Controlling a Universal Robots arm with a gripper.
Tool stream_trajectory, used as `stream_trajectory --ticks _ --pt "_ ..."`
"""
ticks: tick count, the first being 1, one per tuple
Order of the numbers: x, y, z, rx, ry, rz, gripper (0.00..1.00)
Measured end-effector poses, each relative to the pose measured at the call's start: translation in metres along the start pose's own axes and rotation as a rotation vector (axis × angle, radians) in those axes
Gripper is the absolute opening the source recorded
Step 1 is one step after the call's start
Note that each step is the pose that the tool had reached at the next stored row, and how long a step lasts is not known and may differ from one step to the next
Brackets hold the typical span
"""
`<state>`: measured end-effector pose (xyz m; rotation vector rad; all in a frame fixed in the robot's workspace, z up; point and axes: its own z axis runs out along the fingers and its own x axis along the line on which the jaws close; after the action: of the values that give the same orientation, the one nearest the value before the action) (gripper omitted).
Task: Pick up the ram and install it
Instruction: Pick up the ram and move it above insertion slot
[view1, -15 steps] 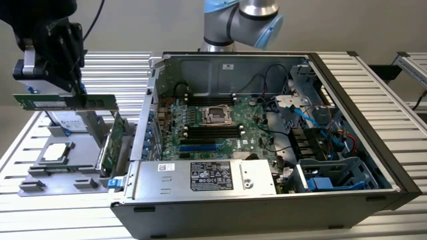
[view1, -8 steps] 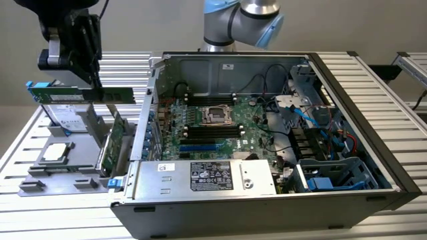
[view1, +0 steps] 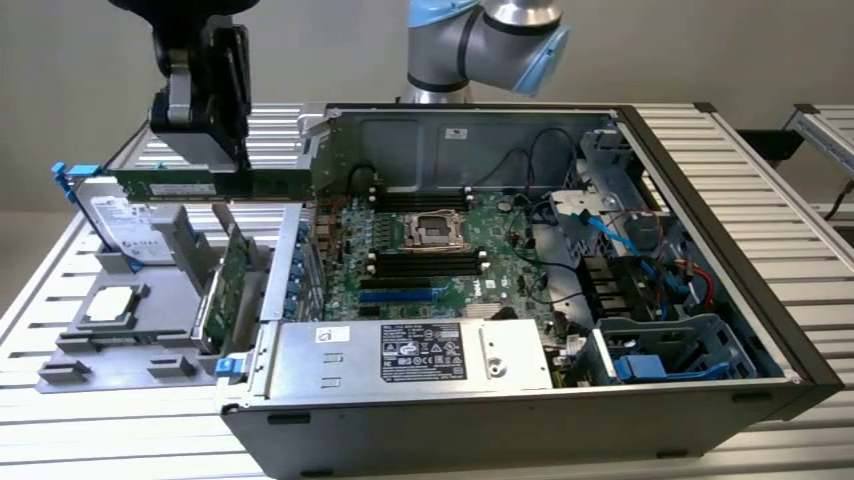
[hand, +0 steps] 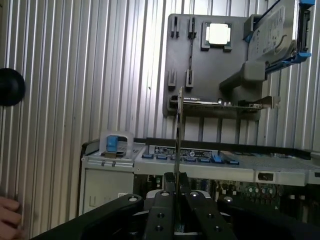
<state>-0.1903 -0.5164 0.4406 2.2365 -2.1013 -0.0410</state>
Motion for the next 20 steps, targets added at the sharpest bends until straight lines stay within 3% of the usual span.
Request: stream_trajectory --ticks 20 --pt "-0.034 -0.0795 0.0017 0.0 0.0 0.0 0.14"
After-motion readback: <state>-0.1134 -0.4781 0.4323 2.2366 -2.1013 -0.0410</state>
